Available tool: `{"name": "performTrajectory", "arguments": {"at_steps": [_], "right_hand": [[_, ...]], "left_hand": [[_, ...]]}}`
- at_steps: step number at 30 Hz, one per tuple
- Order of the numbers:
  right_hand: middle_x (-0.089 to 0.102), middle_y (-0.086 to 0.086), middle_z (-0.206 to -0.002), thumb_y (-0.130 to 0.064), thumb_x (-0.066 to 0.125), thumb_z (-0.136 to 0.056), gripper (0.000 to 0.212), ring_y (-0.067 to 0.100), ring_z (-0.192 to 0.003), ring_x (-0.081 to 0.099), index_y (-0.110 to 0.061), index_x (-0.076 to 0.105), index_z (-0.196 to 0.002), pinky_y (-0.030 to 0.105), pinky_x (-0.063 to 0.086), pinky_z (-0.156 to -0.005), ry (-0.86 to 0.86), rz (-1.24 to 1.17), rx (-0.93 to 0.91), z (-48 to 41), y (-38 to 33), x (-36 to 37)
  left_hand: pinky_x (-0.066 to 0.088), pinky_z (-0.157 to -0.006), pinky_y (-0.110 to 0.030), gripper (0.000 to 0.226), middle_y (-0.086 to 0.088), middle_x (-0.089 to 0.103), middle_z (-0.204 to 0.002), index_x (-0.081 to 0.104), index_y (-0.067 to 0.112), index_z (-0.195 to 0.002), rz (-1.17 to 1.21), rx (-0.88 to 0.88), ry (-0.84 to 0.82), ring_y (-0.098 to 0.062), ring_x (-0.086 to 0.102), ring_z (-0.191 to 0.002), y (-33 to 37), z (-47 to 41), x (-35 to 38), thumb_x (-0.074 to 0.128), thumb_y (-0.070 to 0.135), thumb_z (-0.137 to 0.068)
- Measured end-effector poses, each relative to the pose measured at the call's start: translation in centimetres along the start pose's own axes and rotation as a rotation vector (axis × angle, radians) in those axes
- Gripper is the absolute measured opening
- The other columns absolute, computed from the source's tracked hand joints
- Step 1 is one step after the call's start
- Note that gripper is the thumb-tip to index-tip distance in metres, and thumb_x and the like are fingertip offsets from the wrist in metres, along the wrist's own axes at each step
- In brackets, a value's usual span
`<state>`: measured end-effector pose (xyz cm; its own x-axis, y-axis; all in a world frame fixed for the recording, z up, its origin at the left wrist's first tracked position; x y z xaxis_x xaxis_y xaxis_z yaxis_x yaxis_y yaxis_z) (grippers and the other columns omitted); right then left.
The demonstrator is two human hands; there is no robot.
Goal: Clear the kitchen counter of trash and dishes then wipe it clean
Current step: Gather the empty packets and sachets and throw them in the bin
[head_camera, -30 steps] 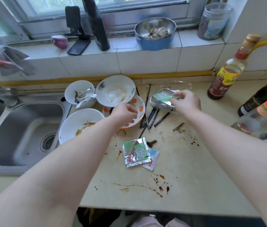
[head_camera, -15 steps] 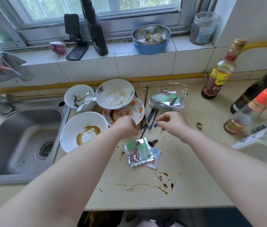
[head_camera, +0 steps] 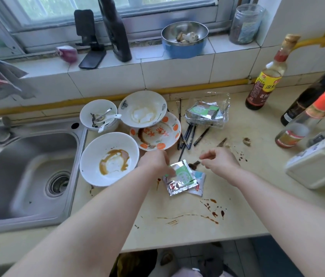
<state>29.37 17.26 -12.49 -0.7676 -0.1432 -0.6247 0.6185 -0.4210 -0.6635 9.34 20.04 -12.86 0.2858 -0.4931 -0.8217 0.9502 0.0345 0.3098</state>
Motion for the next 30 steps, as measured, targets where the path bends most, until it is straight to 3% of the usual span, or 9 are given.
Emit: {"name": "performTrajectory", "arguments": {"at_steps": [9,14,18,20,25,30], "right_hand": [[0.064,-0.006,-0.093,-0.015,0.062,-0.088,0.013,0.016,-0.097,0.063,-0.024,0.069,-0.093,0.026,0.046,-0.08,0.039,0.033,0.052,1.2,1.9,-0.6],[0.064,-0.007,-0.099,-0.014,0.062,-0.086,0.016,0.011,-0.094,0.057,-0.024,0.069,-0.097,0.022,0.043,-0.081,0.005,0.139,0.045,1.4,1.5,0.0],[0.067,-0.005,-0.104,-0.015,0.064,-0.084,0.016,0.012,-0.095,0.06,-0.026,0.069,-0.094,0.027,0.05,-0.084,-0.003,0.213,0.006,1.5,0.8,1.1],[0.067,-0.005,-0.105,-0.018,0.067,-0.082,0.015,0.014,-0.097,0.061,-0.029,0.067,-0.093,0.031,0.052,-0.085,-0.007,0.239,-0.006,1.6,0.6,1.7],[0.062,-0.005,-0.112,-0.027,0.074,-0.076,0.032,0.017,-0.103,0.059,-0.029,0.064,-0.106,0.032,0.051,-0.084,-0.022,0.411,-0.026,2.1,0.0,2.8],[0.062,-0.003,-0.106,-0.027,0.076,-0.077,0.027,0.018,-0.097,0.058,-0.027,0.065,-0.102,0.028,0.046,-0.075,-0.049,0.494,-0.055,2.2,-0.5,2.8]], "left_hand": [[0.042,-0.063,-0.029,0.016,0.0,0.064,-0.093,0.055,0.022,-0.082,-0.022,0.027,0.097,-0.022,0.057,-0.088,0.7,0.2,1.1,0.07,0.02,-0.075],[0.049,-0.07,-0.033,0.01,0.001,0.061,-0.082,0.056,0.02,-0.08,0.226,0.021,0.121,-0.022,0.059,-0.082,-0.1,-0.1,-1.1,0.066,0.016,-0.081],[0.057,-0.083,-0.042,0.008,-0.003,0.066,-0.092,0.061,0.018,-0.09,0.613,-0.041,0.174,-0.024,0.066,-0.089,-1.9,-0.3,-3.5,0.068,0.019,-0.087],[0.058,-0.082,-0.047,0.009,-0.005,0.066,-0.093,0.061,0.02,-0.086,0.71,-0.062,0.219,-0.028,0.067,-0.09,-2.7,-0.3,-4.3,0.064,0.013,-0.089],[0.057,-0.083,-0.043,0.008,-0.002,0.067,-0.09,0.064,0.021,-0.085,0.722,-0.09,0.389,-0.027,0.065,-0.092,-3.3,0.4,-5.9,0.064,0.013,-0.088],[0.057,-0.082,-0.042,0.015,-0.002,0.067,-0.089,0.062,0.025,-0.08,0.725,-0.099,0.387,-0.025,0.065,-0.09,-3.0,0.4,-6.0,0.064,0.013,-0.089]]}}
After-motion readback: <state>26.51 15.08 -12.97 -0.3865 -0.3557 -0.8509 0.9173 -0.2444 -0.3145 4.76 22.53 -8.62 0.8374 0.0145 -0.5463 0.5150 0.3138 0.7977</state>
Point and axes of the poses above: each hand's wrist, its own z-axis away from the middle knuckle, its own x-axis out of the palm, y = z × x, the point moved 7 cm from there along -z, towards the middle knuckle
